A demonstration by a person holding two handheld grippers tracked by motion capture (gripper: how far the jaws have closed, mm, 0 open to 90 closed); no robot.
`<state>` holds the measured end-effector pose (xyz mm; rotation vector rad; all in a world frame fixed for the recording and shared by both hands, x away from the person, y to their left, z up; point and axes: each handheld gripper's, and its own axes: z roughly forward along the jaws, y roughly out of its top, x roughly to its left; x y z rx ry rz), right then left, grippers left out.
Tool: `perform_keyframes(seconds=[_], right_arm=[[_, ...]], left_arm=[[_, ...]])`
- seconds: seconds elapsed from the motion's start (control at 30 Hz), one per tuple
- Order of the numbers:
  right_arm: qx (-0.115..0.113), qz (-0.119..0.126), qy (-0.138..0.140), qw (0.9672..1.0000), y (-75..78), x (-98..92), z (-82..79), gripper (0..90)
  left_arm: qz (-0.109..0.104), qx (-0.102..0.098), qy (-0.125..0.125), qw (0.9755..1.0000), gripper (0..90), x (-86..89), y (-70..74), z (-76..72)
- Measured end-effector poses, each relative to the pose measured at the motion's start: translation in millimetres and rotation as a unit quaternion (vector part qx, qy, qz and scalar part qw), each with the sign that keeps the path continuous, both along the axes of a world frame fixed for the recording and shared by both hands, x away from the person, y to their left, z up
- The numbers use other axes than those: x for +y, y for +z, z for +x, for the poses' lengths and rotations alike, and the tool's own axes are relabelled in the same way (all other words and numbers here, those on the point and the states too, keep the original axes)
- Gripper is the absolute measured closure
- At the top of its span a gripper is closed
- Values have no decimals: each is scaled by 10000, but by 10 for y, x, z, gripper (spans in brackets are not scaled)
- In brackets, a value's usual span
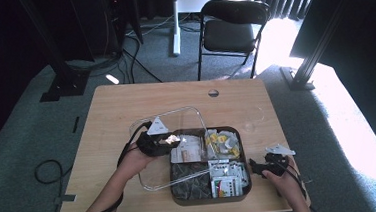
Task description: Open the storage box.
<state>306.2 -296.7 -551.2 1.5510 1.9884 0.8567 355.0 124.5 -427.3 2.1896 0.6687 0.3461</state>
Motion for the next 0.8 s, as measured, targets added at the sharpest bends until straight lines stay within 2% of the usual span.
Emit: perform_keyframes(seconds=[0.47, 0.8], right_arm=[[10, 7, -7, 10000, 0, 2, -1, 102], [11, 5, -6, 10000, 1, 2, -1, 102]], left_arm=[[17, 31, 447, 9990, 590, 436, -35, -14], [-35, 91, 843, 9964, 590, 832, -67, -12]])
